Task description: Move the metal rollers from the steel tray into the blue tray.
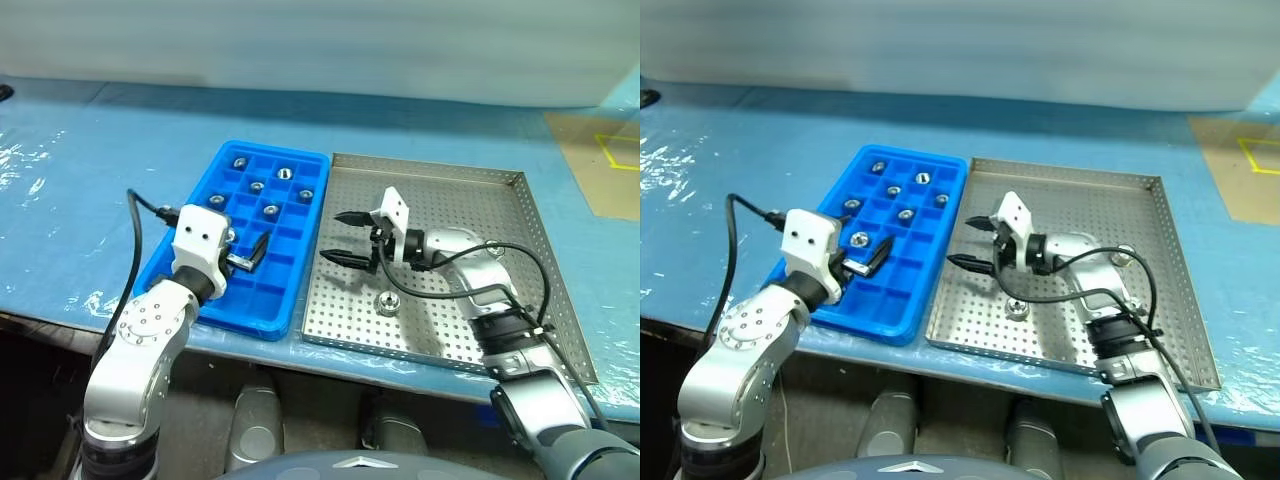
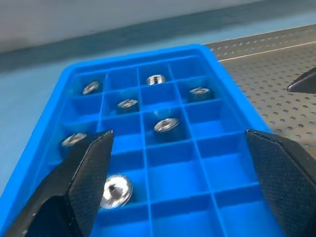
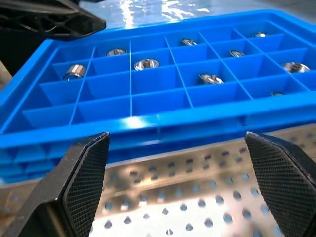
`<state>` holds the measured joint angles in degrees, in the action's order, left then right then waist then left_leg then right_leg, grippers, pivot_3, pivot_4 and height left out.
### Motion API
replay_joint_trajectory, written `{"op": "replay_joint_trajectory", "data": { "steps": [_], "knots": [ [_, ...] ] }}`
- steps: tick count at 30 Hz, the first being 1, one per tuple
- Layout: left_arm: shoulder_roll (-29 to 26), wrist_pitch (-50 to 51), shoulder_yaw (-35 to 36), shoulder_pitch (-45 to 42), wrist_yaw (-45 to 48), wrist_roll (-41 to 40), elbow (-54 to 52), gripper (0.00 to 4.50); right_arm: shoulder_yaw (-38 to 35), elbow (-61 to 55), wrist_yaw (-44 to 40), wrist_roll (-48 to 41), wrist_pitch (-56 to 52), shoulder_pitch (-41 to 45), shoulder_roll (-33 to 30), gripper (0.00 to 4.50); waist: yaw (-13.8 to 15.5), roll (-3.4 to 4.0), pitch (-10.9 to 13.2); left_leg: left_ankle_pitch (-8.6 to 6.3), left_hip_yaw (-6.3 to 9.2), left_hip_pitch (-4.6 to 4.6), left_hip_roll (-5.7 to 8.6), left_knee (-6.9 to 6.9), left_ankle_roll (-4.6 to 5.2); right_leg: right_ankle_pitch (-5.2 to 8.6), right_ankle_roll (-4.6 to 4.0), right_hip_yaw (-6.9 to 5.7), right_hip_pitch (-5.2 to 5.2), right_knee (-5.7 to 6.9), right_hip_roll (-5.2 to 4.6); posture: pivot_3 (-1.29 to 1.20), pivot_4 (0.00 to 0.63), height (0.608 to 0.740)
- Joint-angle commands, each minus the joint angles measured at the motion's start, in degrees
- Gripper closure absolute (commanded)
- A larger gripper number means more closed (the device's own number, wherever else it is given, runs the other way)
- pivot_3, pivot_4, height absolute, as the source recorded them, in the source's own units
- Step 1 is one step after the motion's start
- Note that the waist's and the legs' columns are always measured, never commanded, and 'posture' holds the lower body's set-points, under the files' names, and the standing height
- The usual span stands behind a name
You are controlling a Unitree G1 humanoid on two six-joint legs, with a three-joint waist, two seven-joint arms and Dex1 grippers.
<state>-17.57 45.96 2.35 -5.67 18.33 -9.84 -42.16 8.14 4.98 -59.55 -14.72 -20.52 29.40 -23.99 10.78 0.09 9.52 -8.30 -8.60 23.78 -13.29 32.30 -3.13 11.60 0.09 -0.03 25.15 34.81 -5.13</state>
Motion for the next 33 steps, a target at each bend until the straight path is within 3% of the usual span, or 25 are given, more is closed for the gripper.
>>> {"op": "replay_joint_trajectory", "data": {
  "steps": [1,6,18,33],
  "knots": [
    [-1.0,-5.2,-1.5,-4.1,4.0,-2.1,4.0,0.02,-2.1,-8.0,0.4,-2.7,-3.1,-2.3,-2.6,0.00,-0.4,0.01,0.0,0.01,0.00,-0.02,0.02,-0.01,-0.01,0.00,0.00,0.00,-0.03,0.01,-0.01,0.17,0.150,0.740],
    [-4.5,-11.5,-6.1,-8.4,12.0,-3.1,10.8,0.02,-4.2,-16.5,1.5,-4.9,-8.4,-7.0,-7.5,0.00,-2.2,0.02,0.0,0.05,-0.04,-0.13,0.04,-0.04,-0.08,-0.01,0.00,0.06,-0.08,0.04,0.00,0.07,0.150,0.740],
    [-5.3,-18.3,-10.8,-15.5,22.3,-6.0,19.4,0.02,-6.9,-31.0,3.1,-9.8,-18.6,-18.1,-18.0,0.00,-5.7,0.03,0.0,0.03,-0.20,-0.56,0.09,-0.10,-0.05,-0.01,0.00,0.14,-0.35,0.05,-0.01,-0.08,0.150,0.740],
    [-7.0,-23.1,-11.4,-16.0,28.7,-7.1,23.7,0.02,-1.8,-33.9,9.8,-9.2,-22.2,-20.0,-16.1,0.00,-7.0,0.05,0.0,0.02,-0.24,-0.63,0.11,-0.11,-0.02,-0.01,0.00,0.14,-0.40,0.04,-0.02,-0.11,0.150,0.740]
  ]
}}
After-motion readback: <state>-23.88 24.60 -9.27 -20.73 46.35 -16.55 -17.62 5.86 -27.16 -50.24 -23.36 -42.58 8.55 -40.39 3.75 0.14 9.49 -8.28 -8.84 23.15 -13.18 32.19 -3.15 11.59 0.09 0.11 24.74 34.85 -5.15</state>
